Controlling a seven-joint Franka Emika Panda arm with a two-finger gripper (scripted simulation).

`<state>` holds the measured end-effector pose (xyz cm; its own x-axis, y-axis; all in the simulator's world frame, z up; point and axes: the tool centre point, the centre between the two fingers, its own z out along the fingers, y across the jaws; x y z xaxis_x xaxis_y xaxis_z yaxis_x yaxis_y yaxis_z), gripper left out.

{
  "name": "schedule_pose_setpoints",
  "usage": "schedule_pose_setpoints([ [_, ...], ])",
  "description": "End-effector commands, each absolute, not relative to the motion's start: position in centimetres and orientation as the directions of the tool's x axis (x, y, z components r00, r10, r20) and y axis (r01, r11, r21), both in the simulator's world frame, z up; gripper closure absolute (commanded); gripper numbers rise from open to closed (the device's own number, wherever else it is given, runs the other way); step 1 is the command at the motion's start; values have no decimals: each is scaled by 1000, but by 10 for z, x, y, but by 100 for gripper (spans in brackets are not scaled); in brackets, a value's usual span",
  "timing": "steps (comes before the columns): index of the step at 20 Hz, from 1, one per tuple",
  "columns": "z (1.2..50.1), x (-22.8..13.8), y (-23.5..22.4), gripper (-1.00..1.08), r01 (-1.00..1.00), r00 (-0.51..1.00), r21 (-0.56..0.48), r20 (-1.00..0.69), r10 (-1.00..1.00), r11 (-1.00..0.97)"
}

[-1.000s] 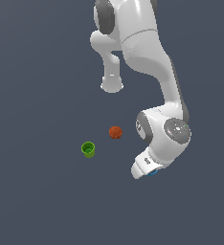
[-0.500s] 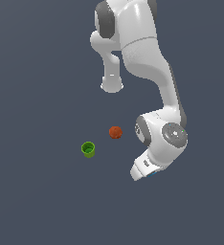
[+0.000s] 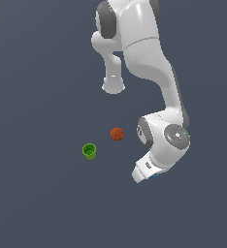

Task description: Pick up a designated object from a clutter of objects.

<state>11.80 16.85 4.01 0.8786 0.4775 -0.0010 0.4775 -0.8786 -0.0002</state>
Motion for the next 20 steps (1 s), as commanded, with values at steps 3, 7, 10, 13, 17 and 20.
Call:
schedule_pose_setpoints([
  [3, 45, 117, 165, 108, 477, 879, 0, 0, 477, -879],
  [7, 57, 114, 156, 108, 477, 879, 0, 0, 477, -879],
  [10, 71, 111, 145, 108, 477, 879, 0, 0, 477, -879],
  [13, 89, 106, 131, 108, 477, 879, 1, 0, 477, -879],
  [17, 121, 99, 106, 108, 477, 879, 1, 0, 477, -879],
  [20, 150, 92, 84, 108, 477, 879, 1, 0, 477, -879],
])
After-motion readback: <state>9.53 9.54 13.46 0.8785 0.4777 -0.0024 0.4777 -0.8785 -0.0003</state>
